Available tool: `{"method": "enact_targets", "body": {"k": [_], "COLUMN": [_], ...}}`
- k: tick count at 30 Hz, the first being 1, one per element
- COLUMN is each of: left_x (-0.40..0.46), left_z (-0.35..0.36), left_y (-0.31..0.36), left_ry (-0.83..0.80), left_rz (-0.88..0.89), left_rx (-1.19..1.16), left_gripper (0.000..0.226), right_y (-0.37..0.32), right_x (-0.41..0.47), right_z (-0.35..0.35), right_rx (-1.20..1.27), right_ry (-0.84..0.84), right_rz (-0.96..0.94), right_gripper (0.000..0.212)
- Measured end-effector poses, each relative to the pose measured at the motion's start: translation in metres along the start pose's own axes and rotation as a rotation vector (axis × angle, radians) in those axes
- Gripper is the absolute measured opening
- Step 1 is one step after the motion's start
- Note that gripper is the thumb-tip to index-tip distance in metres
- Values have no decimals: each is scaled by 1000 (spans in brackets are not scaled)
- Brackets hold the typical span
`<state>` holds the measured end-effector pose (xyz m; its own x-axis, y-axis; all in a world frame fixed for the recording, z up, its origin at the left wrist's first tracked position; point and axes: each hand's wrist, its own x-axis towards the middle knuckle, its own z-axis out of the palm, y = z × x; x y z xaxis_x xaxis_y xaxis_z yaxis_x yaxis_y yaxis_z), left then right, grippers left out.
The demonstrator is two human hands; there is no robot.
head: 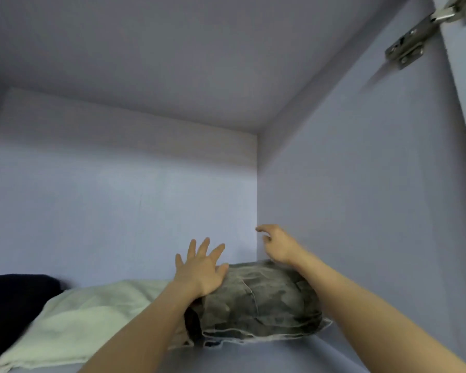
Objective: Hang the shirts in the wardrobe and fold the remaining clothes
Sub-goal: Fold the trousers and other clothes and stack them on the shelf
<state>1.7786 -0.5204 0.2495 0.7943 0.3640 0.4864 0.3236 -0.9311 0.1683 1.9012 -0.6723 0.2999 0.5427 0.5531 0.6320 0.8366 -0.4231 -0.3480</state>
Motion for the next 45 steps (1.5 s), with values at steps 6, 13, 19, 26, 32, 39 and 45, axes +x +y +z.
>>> {"method": "enact_targets", "body": {"k": [6, 13, 19, 26, 32, 39, 45], "left_x": [-23, -61, -59, -33, -37, -78, -126], "left_z": [-1, 5, 15, 12, 11, 9, -18], "left_y": [6, 22, 30, 27, 33, 42, 56], "left_ry": [-248, -277, -104, 43, -176, -389, -198], "left_rz": [155, 323, 372, 280, 252, 144, 188], "left_rx": [-84, 270, 500, 470, 361, 343, 174], "left_gripper": [75, 104, 95, 78, 77, 94, 67], "right_y": [1, 1, 2, 8, 20, 13, -14], "right_x": [-38, -91, -122, -93, -92, -125, -196], "right_z": [-2, -9, 0, 19, 21, 8, -16], "right_rx": [-284, -393, -933, -726, -596, -592, -305], "right_ry": [-468, -496, -541, -267, -430, -457, -125], "right_rz": [-18, -60, -131, -93, -78, -44, 45], "right_gripper": [39, 60, 99, 74, 75, 80, 54]}}
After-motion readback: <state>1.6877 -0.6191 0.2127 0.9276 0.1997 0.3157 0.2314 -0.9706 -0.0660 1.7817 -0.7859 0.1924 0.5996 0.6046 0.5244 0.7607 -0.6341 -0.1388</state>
